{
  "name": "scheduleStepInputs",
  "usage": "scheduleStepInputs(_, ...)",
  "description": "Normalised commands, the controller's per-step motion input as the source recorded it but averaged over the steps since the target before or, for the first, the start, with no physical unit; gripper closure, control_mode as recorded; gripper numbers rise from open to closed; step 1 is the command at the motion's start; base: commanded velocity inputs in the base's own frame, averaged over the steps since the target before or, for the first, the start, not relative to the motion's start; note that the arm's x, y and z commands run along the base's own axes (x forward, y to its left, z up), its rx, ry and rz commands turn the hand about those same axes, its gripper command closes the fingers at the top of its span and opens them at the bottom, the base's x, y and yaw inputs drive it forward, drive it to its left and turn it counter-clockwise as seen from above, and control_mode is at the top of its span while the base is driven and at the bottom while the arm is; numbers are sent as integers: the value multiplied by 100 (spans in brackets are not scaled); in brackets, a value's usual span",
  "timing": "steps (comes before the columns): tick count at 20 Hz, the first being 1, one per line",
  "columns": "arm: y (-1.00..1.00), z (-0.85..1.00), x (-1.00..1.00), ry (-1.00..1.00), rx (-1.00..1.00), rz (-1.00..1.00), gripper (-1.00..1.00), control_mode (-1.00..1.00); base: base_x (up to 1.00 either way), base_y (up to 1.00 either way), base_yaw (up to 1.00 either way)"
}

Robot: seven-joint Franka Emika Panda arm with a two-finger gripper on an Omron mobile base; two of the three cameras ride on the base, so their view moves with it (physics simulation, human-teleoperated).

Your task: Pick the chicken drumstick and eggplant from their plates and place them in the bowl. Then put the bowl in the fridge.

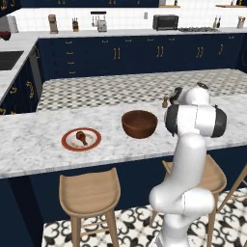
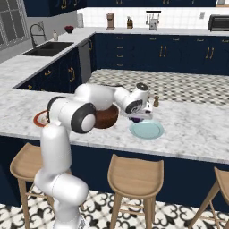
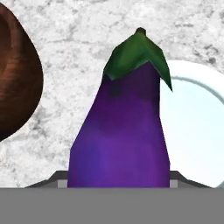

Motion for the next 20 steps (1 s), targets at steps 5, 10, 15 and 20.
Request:
scheduleStepInputs(5, 100, 37, 12, -1, 0, 0, 100, -100, 0, 0, 0)
scheduleStepInputs(10, 100, 21, 49, 0, 0, 0, 100, -100, 0, 0, 0)
scheduleStepInputs(15, 85, 6, 67, 8, 1, 0, 100, -100, 0, 0, 0)
scheduleStepInputs(20, 59, -50, 54, 5, 4, 1, 100, -100, 0, 0, 0)
